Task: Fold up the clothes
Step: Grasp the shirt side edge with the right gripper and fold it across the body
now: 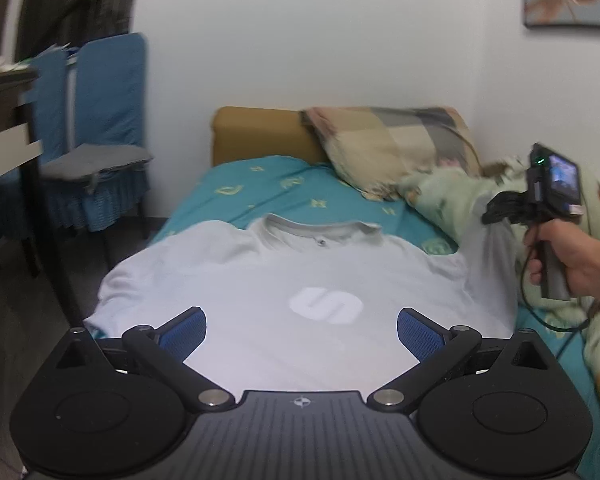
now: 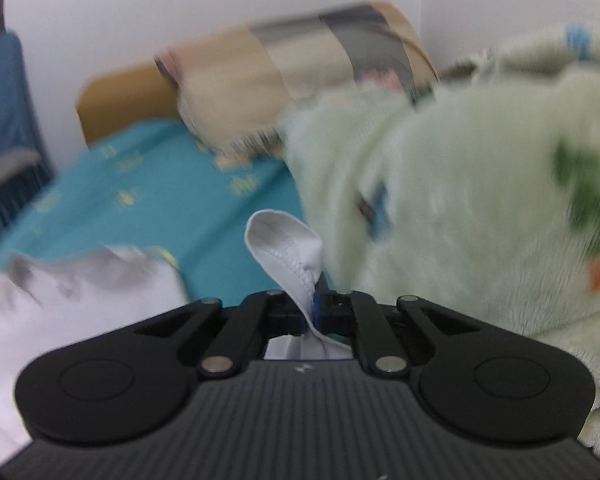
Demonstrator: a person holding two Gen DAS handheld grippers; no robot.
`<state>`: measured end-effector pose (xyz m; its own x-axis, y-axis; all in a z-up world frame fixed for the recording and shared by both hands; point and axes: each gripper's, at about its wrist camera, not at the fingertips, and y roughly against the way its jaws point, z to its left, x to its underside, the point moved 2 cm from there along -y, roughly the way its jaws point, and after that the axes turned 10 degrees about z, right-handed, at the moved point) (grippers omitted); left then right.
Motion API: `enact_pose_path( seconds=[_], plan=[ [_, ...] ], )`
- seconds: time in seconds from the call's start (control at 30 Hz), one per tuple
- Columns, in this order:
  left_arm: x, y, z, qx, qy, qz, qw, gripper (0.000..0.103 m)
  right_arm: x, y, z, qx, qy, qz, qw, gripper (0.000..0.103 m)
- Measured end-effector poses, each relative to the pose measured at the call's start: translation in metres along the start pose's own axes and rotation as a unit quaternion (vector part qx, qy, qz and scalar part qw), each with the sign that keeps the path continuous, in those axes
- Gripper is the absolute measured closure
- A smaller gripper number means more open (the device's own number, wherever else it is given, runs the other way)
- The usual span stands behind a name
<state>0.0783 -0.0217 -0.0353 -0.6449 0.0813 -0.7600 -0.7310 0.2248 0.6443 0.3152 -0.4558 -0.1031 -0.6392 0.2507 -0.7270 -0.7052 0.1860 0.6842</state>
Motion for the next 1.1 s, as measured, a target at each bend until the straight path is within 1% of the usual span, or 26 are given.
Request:
enact_pose_path(
  seconds=[0.07,0.17,0.23,0.3,0.4,0.53,0.67,0.8,0.93,0.97,1.0,1.07,1.1],
  plan=[
    [-0.003,0.011,0.013,-0.003,0.020,0.005,0.9998,0.000,-0.012,0.025,0.022,0.004,0.005,-0.017,1.000,0.096],
    [-0.001,0.039,0.035,-0.003,0.052,-0.012,0.9986,0.000,-0.029,0.061,0.059,0.012,0.013,-0.043,0.999,0.096],
    [0.001,0.056,0.048,0.000,0.060,-0.019,0.9980,0.000,-0.040,0.080,0.087,0.014,0.019,-0.057,0.998,0.096],
    [0.003,0.068,0.061,-0.008,0.064,-0.027,0.9975,0.000,-0.046,0.094,0.121,0.011,0.027,-0.062,0.998,0.096],
    [0.003,0.075,0.087,-0.027,0.084,-0.030,0.9956,0.000,-0.050,0.098,0.180,0.010,0.053,-0.061,0.997,0.096],
    [0.005,0.064,0.124,-0.045,0.125,-0.020,0.9910,0.000,-0.038,0.067,0.258,-0.004,0.096,-0.048,0.994,0.096],
    [0.009,0.044,0.155,-0.054,0.159,-0.004,0.9858,0.000,-0.004,0.016,0.318,-0.023,0.128,-0.020,0.991,0.096],
    [0.010,0.020,0.173,-0.060,0.174,0.015,0.9828,0.000,0.025,-0.038,0.346,-0.021,0.140,0.019,0.990,0.096],
    [0.013,-0.002,0.176,-0.058,0.173,0.034,0.9827,0.001,0.044,-0.068,0.350,-0.034,0.135,0.047,0.989,0.092],
    [0.013,-0.007,0.174,-0.055,0.171,0.037,0.9831,0.001,0.047,-0.073,0.348,-0.042,0.137,0.053,0.988,0.082],
    [0.014,-0.010,0.173,-0.053,0.168,0.039,0.9836,0.001,0.049,-0.072,0.345,-0.053,0.137,0.054,0.988,0.052],
    [0.013,-0.016,0.167,-0.050,0.161,0.040,0.9849,0.001,0.053,-0.065,0.338,-0.074,0.131,0.047,0.988,0.016],
    [0.013,-0.018,0.165,-0.048,0.158,0.040,0.9855,0.001,0.055,-0.058,0.334,-0.082,0.126,0.043,0.988,0.017]
  ],
)
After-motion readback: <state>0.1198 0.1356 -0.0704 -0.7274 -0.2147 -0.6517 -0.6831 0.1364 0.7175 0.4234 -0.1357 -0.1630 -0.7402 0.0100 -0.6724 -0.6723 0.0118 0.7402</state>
